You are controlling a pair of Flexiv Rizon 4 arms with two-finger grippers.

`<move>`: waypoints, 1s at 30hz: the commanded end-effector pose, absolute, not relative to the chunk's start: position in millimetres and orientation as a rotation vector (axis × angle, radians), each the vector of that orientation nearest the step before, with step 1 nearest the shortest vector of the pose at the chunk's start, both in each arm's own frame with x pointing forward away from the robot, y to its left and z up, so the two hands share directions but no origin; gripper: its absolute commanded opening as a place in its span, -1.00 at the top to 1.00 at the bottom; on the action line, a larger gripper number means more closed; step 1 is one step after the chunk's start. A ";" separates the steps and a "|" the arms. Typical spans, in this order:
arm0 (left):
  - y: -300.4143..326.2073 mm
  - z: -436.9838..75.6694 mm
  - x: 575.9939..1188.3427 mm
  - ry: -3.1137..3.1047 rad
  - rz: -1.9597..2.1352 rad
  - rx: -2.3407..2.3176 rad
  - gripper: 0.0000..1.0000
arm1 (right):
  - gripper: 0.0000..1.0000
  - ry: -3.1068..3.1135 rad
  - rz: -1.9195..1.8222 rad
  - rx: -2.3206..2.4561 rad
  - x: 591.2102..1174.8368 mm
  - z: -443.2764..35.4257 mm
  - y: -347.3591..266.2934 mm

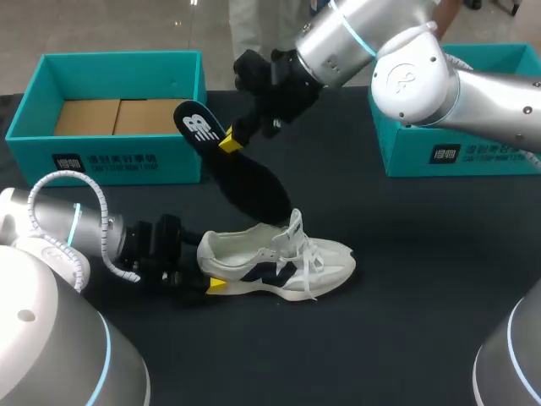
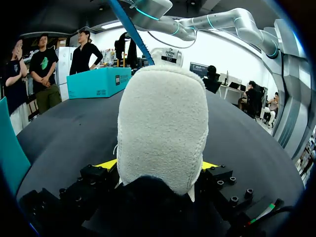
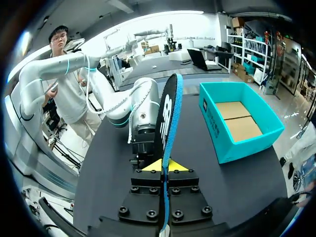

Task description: Take the shoe out of the shoebox, open the shoe tongue, remove and reinsert the insole, then place the shoe into the shoebox

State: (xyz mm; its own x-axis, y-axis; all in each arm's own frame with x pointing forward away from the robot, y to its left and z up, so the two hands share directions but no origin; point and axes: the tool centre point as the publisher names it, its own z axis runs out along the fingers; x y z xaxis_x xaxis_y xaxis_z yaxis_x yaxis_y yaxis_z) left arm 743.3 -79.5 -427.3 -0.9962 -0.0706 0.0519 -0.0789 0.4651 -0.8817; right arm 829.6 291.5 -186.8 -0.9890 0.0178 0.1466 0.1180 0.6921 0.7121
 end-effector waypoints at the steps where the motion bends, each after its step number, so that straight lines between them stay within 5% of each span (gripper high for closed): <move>1: -80.4 -429.1 743.9 -2.685 1.611 0.138 1.00 | 1.00 -2.780 -1.185 -0.118 826.9 -181.7 290.2; 30: -80.4 -429.1 743.9 -2.685 1.611 0.138 1.00 | 1.00 -2.535 -1.460 -0.256 828.0 -147.8 268.0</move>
